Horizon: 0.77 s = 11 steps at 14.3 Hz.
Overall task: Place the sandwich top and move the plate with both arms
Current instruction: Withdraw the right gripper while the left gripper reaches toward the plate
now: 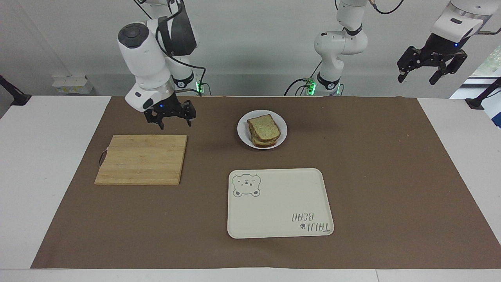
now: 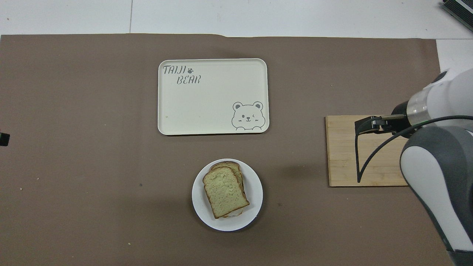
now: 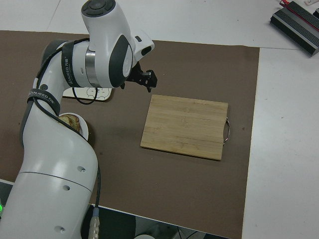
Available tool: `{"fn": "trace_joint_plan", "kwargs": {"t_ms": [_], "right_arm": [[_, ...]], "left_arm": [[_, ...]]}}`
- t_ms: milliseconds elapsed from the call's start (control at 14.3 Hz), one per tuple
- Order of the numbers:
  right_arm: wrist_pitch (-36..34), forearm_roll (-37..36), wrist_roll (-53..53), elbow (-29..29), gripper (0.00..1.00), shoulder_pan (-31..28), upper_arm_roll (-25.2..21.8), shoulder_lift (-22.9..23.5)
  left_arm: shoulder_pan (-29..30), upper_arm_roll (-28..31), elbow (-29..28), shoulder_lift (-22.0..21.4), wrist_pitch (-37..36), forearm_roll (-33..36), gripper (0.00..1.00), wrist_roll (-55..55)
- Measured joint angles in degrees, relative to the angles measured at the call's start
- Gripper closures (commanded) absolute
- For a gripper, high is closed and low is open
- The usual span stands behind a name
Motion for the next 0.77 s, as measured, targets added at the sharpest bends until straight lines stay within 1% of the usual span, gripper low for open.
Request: {"fn": "trace_joint_plan", "kwargs": {"t_ms": [70,209,349,419,559,768], "right_arm": [[-0.4,0.0,0.0,0.2,0.0,-0.6,0.0,-0.3],[-2.5,-0.1,0.0,1.0,0.0,-1.7,-0.3,-1.4],[-6.0,-0.1,0.0,2.6,0.0,-2.8,-1.3,-2.8],[-7.7,-0.1,0.0,3.6,0.0,-3.5,-1.6,-3.2],[-10.2,-0.4,0.0,5.0,0.0,-4.8,-1.8,-3.7],[-13.0,-2.6,0.0,5.6,0.0,-5.7,-2.0,-4.8]], "left_arm": [[0.0,-0.1,-0.2,0.0,-0.1,-0.5,0.0,0.0],[0.0,-0.2,-2.2,-0.6,-0.1,-3.7,0.0,0.0],[-0.1,-0.3,-7.2,-1.7,1.8,-7.1,0.0,-0.1],[-0.1,-0.4,-10.9,-2.6,4.2,-10.0,0.0,-0.1],[-1.0,-0.6,-20.5,-4.5,10.8,-16.7,0.0,-0.1],[-5.0,-0.8,-35.7,-7.0,24.6,-25.7,0.0,1.0]]}}
